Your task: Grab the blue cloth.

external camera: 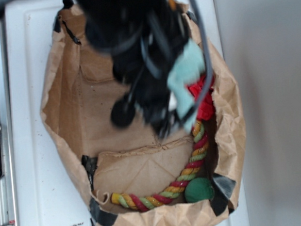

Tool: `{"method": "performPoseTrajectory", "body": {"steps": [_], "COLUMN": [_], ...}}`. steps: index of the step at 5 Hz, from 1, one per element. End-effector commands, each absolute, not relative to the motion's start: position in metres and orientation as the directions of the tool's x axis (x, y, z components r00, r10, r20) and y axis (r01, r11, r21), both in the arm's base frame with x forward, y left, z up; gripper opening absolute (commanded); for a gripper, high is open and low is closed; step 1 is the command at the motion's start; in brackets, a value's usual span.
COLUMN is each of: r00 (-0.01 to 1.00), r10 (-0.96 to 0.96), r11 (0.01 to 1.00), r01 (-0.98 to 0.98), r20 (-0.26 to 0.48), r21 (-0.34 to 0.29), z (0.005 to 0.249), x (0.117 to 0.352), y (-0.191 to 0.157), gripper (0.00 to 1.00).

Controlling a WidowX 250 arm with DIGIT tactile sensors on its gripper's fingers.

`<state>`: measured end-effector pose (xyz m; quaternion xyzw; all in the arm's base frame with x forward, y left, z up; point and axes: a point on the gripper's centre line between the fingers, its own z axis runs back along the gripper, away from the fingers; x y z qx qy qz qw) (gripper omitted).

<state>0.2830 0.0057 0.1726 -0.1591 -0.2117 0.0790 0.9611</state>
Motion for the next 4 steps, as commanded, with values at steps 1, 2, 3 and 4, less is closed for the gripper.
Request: {"method": "performPoseTrajectory", "body": {"steps": [1,2,3,4], "r00": [0.913,0.901,0.89,0.886], "r10": [0.07,0.138,0.218,0.252], "r11": [0.979,0.98,0.975,0.967], "r01": [0.014,-0.064,-0.184,-0.238], "r20": [0.402,0.411,0.401,0.388], "r21": [-0.201,-0.19,-0.121,-0.086], "z": [0.197,0.203,0.201,0.199], "x": [0.244,0.244,0.249,0.253], "y": [-0.018,-0.008,0.006,0.013], "gripper": [0.0,0.0,0.0,0.0]}}
